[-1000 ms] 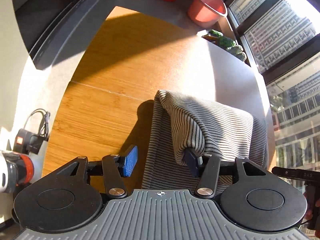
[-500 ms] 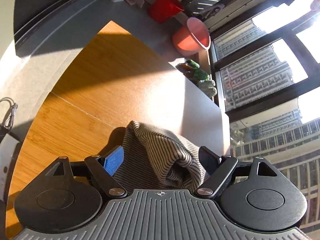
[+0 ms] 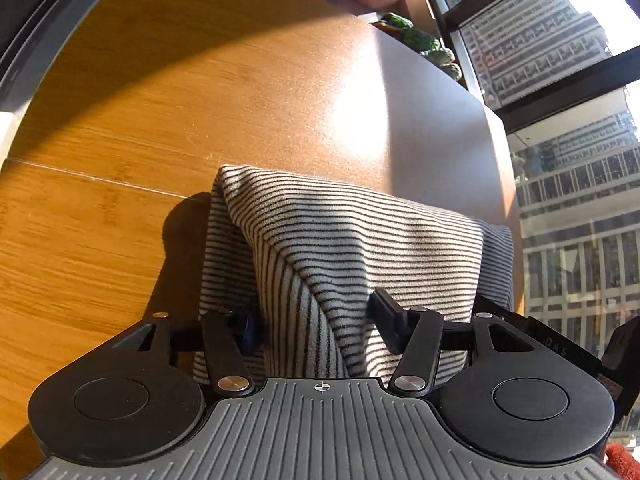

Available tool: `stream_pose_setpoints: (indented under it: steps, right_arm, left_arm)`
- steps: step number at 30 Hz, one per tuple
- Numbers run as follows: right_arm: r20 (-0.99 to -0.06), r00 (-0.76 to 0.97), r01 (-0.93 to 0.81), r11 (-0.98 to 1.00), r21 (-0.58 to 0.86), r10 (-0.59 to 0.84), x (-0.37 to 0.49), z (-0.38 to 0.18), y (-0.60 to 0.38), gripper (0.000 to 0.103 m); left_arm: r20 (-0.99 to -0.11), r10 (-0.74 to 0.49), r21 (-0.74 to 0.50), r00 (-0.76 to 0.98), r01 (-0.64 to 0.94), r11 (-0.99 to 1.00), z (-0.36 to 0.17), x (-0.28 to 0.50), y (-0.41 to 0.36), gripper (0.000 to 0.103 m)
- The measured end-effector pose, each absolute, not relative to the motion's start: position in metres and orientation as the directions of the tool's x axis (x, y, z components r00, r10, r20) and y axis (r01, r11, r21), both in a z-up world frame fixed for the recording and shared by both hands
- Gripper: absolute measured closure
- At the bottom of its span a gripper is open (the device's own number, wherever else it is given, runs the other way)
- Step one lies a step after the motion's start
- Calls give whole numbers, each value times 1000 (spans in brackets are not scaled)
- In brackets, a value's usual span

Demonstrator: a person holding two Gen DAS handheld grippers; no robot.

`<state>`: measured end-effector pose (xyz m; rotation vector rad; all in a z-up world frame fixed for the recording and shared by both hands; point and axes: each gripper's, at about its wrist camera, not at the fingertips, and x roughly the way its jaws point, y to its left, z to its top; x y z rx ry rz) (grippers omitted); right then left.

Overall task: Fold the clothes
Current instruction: 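Lift the hem with both tools and fold it toward the collar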

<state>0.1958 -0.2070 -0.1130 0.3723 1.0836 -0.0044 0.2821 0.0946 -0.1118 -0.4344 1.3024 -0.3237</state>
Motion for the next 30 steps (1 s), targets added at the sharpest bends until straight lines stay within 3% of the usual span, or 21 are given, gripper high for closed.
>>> stream_pose_setpoints:
  steps: [1, 3, 6, 14, 23, 28, 30]
  right_arm:
    - [-865, 472, 151, 952, 268, 169, 195, -111, -204, 43]
    - [-853, 479, 92, 955, 282, 206, 190, -101, -208, 69]
    - [-825, 502, 13, 952, 307, 260, 177, -78, -219, 75]
    - [-793, 496, -123, 933, 339, 353, 128, -40, -245, 76]
    - [-844, 464, -167, 962, 216, 270, 133, -84, -238, 75]
    - [-852, 469, -198, 968, 157, 234, 124, -86, -243, 59]
    - [-850, 478, -211, 968, 136, 223, 117, -81, -247, 47]
  left_arm:
    - [-851, -461, -477, 251, -3, 879, -110, 278, 92, 57]
    - [-847, -452, -467, 279, 12, 884, -106, 269, 89, 62]
    - [-825, -443, -464, 351, 27, 885, -86, 249, 88, 68]
    - [-810, -397, -446, 431, -15, 895, -60, 183, 88, 70]
    - [-864, -198, -254, 463, -61, 965, -83, 162, 86, 71]
    - [-875, -131, -196, 467, -94, 976, -75, 153, 85, 59]
    - [-875, -98, -168, 475, -107, 980, -66, 147, 86, 56]
